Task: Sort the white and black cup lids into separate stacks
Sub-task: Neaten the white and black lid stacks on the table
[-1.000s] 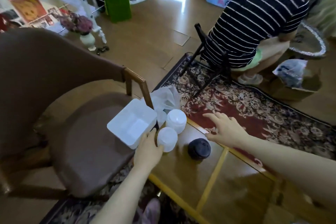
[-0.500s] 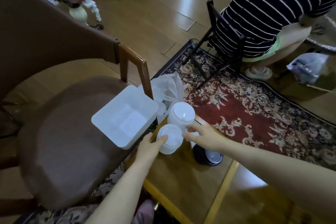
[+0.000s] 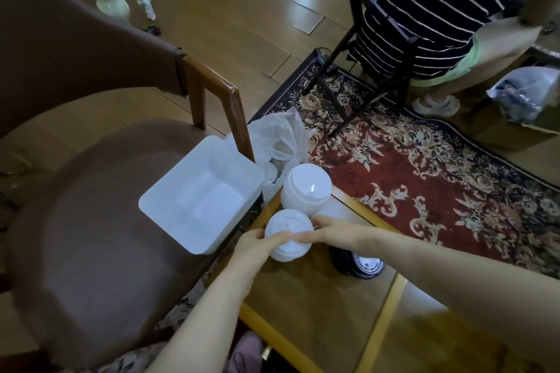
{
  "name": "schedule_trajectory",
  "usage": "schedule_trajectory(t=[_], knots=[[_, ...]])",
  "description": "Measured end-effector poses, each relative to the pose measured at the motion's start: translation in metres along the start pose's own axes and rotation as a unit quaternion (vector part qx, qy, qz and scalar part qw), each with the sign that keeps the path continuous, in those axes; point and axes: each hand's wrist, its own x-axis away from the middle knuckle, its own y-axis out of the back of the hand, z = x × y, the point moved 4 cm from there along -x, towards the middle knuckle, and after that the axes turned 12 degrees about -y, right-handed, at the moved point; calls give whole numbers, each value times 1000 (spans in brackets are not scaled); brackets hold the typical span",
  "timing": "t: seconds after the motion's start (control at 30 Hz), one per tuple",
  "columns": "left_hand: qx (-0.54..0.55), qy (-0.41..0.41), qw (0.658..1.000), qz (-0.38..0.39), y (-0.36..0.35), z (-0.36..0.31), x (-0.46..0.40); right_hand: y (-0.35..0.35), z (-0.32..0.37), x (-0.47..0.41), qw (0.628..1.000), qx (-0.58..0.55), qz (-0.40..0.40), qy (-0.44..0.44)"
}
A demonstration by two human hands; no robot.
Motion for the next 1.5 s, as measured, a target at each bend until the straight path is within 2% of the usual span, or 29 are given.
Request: schedule_trajectory(t=[0.13,0.4,0.57,0.7,0.8,0.97,1.13,1.5], knots=[[-1,-14,1000,-1,-2,1,5,2,2,6,1000,-10,6,6],[27,-75,997,4,-8,-20,41,5,-9,25,992,-129,13,10],[50,-125,991,24,-30,-56,93,19,-10,85,990,-128,9,50],[34,-174,983,51,-69,-98,134,44,-26,161,984,-151,-57,81],[16,-201,974,101,-117,-125,163,60,-60,226,970,-197,-108,89],[-51,-215,949,226,-218,-149,219,74,-149,333,938,-283,-191,67],[-93,-172,919,342,-305,-135,273,58,-242,408,895,-362,-259,25],[-151,-165,869,441,-399,-76,372,-21,-379,485,797,-494,-345,37]])
